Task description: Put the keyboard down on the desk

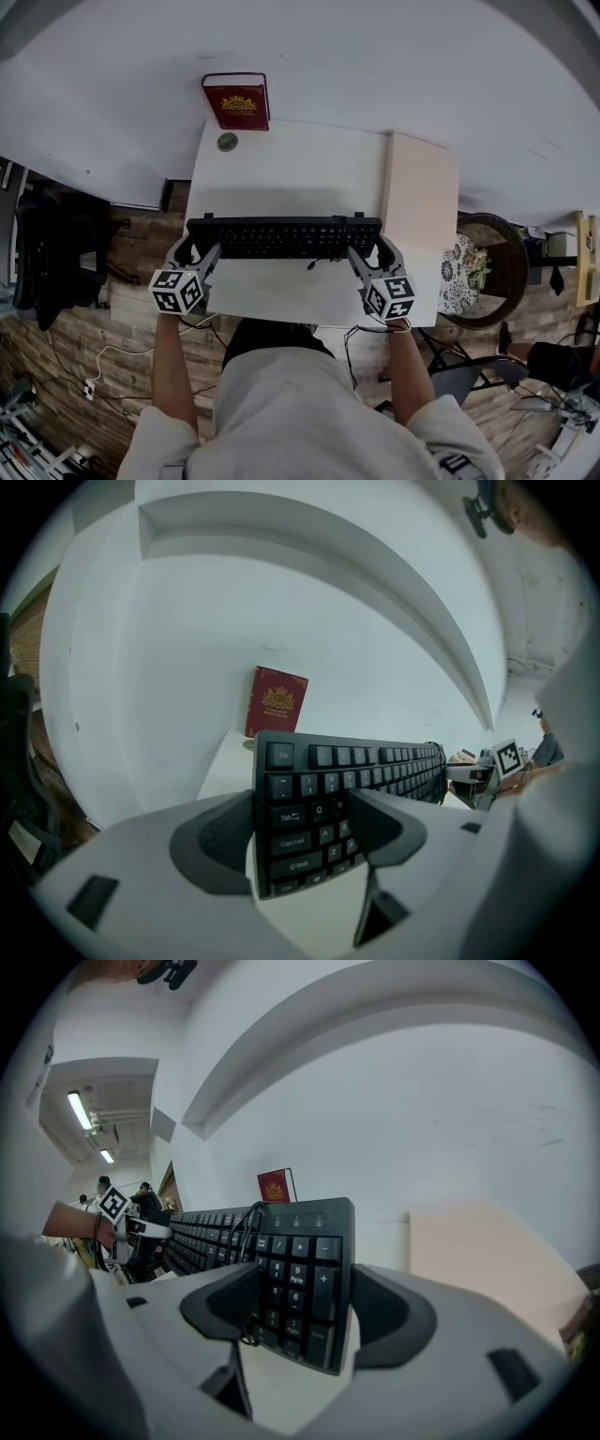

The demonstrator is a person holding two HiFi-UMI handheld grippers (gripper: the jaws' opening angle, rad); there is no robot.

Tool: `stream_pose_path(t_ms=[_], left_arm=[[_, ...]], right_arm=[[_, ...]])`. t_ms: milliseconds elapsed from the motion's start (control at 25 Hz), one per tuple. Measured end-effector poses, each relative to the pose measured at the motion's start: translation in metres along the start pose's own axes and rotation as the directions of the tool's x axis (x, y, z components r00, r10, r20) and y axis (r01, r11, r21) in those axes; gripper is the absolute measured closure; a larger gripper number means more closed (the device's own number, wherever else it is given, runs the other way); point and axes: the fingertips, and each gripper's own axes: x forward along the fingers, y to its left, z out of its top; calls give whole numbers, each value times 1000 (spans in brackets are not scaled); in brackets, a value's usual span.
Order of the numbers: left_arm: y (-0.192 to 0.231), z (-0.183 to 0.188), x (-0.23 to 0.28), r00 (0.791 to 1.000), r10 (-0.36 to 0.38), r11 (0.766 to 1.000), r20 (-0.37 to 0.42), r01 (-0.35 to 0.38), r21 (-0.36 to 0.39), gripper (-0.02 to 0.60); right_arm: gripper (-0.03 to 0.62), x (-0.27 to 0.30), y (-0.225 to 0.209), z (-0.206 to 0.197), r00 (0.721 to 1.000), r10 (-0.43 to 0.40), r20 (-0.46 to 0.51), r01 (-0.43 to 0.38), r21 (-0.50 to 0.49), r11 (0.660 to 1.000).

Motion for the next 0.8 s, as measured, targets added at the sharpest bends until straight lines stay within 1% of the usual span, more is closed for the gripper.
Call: stream_pose_path(t_ms=[800], left_arm=[[6,-8,30,998,-13,1000,-61,12,-2,268]], right_arm=[[283,13,-15,-18,998,-32,-56,34,35,999]])
